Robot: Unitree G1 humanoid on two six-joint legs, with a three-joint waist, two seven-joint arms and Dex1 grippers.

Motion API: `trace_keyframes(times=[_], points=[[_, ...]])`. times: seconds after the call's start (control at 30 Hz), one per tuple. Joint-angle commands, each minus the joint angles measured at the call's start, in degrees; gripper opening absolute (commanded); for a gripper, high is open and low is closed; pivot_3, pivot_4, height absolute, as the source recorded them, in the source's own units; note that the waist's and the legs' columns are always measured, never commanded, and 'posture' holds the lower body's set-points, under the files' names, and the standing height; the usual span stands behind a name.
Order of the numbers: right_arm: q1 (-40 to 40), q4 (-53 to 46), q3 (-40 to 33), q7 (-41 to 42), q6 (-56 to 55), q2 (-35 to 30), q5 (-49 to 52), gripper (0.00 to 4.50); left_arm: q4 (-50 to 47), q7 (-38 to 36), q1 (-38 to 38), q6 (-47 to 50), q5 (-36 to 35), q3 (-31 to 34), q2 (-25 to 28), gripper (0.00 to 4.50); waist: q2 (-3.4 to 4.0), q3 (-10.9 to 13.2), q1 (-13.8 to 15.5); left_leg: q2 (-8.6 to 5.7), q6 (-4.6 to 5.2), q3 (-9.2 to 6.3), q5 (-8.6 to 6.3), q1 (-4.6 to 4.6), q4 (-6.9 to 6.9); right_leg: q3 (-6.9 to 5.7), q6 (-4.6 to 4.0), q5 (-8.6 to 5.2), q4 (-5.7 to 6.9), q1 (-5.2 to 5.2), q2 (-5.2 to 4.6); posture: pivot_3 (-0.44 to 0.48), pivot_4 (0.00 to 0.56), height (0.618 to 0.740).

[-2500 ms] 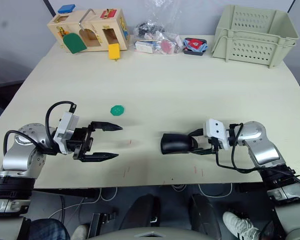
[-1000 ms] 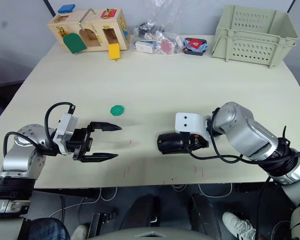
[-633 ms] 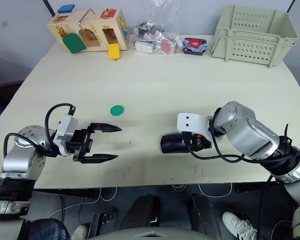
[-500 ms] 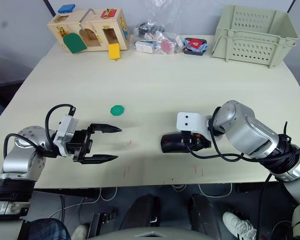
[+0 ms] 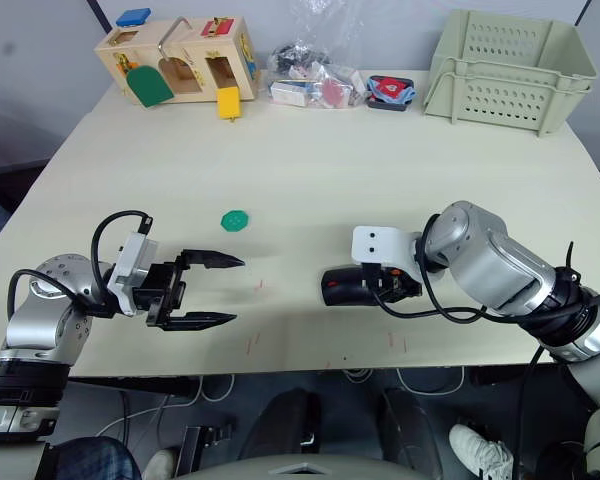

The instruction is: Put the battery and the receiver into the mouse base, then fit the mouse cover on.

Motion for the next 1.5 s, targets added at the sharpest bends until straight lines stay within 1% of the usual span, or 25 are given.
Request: trace_keyframes(times=[0.03, 0.07, 0.13, 0.17, 0.33, 0.43, 0.57, 0.67, 0.77, 0.8, 0.83, 0.87, 0.9, 0.93, 0.97, 1.23, 1.5], points=[[-0.2, -0.1, 0.0, -0.5, -0.6, -0.6, -0.7, 2.81, -1.9, -0.4, -0.2, 0.1, -0.7, 1.4, 0.2, 4.50, 0.00, 0.0, 0.0, 0.00, 0.00, 0.00, 0.00, 0.00, 0.00, 0.00, 0.00, 0.00, 0.00, 0.00, 0.00, 0.000, 0.150, 0.740], [-0.1, -0.1, -0.1, -0.5, -0.7, -0.6, -0.6, 3.35, -1.9, -0.4, -0.3, 0.1, -0.7, 1.3, 0.2, 4.50, 0.00, 0.0, 0.0, 0.00, 0.00, 0.00, 0.00, 0.00, 0.00, 0.00, 0.00, 0.00, 0.00, 0.00, 0.00, 0.000, 0.150, 0.740], [-0.1, -0.1, -0.1, -0.5, -0.7, -0.7, -0.6, 4.21, -1.8, -0.4, -0.4, 0.1, -0.7, 1.3, 0.2, 4.50, 0.00, 0.0, 0.0, 0.00, 0.00, 0.00, 0.00, -0.01, 0.00, 0.00, 0.00, 0.00, 0.00, 0.00, 0.00, 0.000, 0.150, 0.740], [-0.1, -0.1, -0.1, -0.5, -0.8, -0.7, -0.6, 4.44, -1.7, -0.5, -0.5, 0.1, -0.7, 1.3, 0.2, 4.50, 0.00, 0.0, 0.0, 0.00, 0.00, 0.00, 0.00, 0.00, 0.00, 0.00, 0.00, 0.00, 0.00, 0.00, 0.00, 0.000, 0.150, 0.740], [-0.1, -0.2, -0.1, -0.6, -0.7, -0.9, -0.6, 4.44, -1.4, -0.6, -0.8, 0.1, -0.6, 1.2, 0.2, 4.50, 0.00, 0.0, -0.1, 0.00, 0.00, 0.00, 0.00, 0.00, 0.00, 0.00, 0.00, 0.00, 0.00, -0.01, 0.00, 0.000, 0.150, 0.740], [0.0, -0.9, -1.6, -0.2, -0.2, -0.9, 0.7, 4.44, -0.9, -0.8, -1.1, -0.1, -0.5, 1.1, 0.2, 4.50, 0.00, 0.0, 0.0, 0.00, 0.00, 0.00, 0.00, 0.00, 0.00, 0.00, 0.00, 0.00, 0.00, 0.00, 0.00, 0.000, 0.150, 0.740], [1.6, -1.4, -7.4, -0.1, -1.2, 0.4, 5.1, 4.44, -0.4, -1.0, -1.2, -0.5, -0.4, 1.1, 0.2, 4.50, 0.00, 0.0, 0.0, 0.00, 0.00, 0.00, 0.00, -0.01, 0.00, 0.00, 0.00, 0.00, 0.00, 0.00, 0.00, 0.000, 0.150, 0.740], [3.8, -1.3, -13.5, -2.1, -4.6, 4.4, 8.9, 4.44, -0.1, -1.1, -1.1, -0.7, -0.3, 1.2, 0.2, 4.50, -0.01, 0.0, -0.1, 0.00, 0.00, -0.01, 0.00, -0.01, 0.00, 0.00, 0.00, 0.00, -0.01, 0.00, 0.00, 0.000, 0.150, 0.740], [5.1, -1.1, -15.5, -3.3, -6.7, 6.7, 10.3, 4.44, 0.2, -1.2, -1.1, -0.9, -0.3, 1.3, 0.2, 4.50, 0.00, 0.0, -0.2, 0.01, 0.00, -0.02, 0.00, 0.00, -0.01, -0.01, 0.00, 0.00, 0.00, 0.00, 0.02, 0.000, 0.150, 0.740], [5.5, -1.0, -15.5, -3.5, -7.5, 7.3, 10.6, 3.93, 0.2, -1.2, -1.1, -1.0, -0.2, 1.3, 0.1, 4.50, 0.00, 0.0, -0.2, 0.01, 0.00, -0.02, 0.00, -0.01, -0.01, -0.01, 0.00, 0.00, 0.00, 0.00, 0.02, 0.000, 0.150, 0.740], [5.9, -0.7, -15.3, -3.9, -8.3, 7.8, 10.5, 3.67, 0.2, -1.2, -1.1, -1.0, -0.2, 1.3, 0.1, 4.50, -0.01, 0.0, -0.1, 0.01, 0.00, -0.01, 0.00, -0.01, -0.01, -0.01, 0.00, 0.00, 0.00, 0.00, 0.02, 0.000, 0.150, 0.740], [6.2, -0.2, -15.1, -4.5, -9.2, 8.3, 10.3, 3.15, 0.2, -1.1, -1.0, -1.0, -0.2, 1.3, 0.1, 4.50, -0.01, 0.0, -0.1, 0.01, 0.00, -0.01, 0.00, -0.01, -0.01, -0.01, 0.00, 0.00, -0.01, 0.00, 0.01, 0.000, 0.150, 0.740], [6.4, 0.2, -14.8, -4.9, -9.9, 8.6, 10.0, 2.72, 0.2, -1.1, -1.0, -1.0, -0.3, 1.3, 0.1, 4.50, -0.01, 0.0, -0.1, 0.01, 0.00, 0.00, 0.00, -0.01, -0.01, -0.01, 0.00, 0.00, -0.01, 0.00, 0.01, 0.000, 0.150, 0.740], [6.6, 0.5, -14.4, -5.2, -10.5, 8.9, 9.7, 2.15, 0.2, -1.1, -0.9, -1.1, -0.3, 1.3, 0.2, 4.50, 0.00, 0.0, -0.1, 0.00, 0.00, 0.00, 0.00, -0.01, -0.01, -0.01, 0.00, 0.00, 0.00, 0.00, 0.01, 0.000, 0.150, 0.740], [6.8, 0.7, -14.1, -5.4, -11.0, 9.1, 9.5, 1.80, 0.1, -1.1, -0.9, -1.1, -0.3, 1.4, 0.2, 4.50, -0.01, 0.0, -0.1, 0.01, 0.00, 0.00, 0.00, -0.01, -0.01, -0.01, 0.00, 0.00, 0.00, 0.00, 0.01, 0.000, 0.150, 0.740], [6.7, 4.1, -10.6, -6.6, -13.6, 12.1, 7.9, 1.80, -0.2, -0.9, -0.1, -1.2, -0.4, 1.7, 0.3, 4.50, 0.00, 0.0, -0.1, 0.00, 0.00, 0.00, 0.00, 0.00, -0.01, -0.01, 0.00, 0.00, 0.00, 0.00, 0.02, 0.000, 0.150, 0.740], [5.0, 9.9, -5.9, -6.7, -16.3, 15.0, 4.1, 1.80, -0.6, -0.7, 0.7, -1.2, -0.5, 2.1, 0.5, 4.50, 0.00, 0.0, -0.1, 0.00, 0.00, 0.00, 0.00, 0.00, -0.01, -0.01, 0.00, 0.00, 0.00, 0.00, 0.02, 0.000, 0.150, 0.740]])
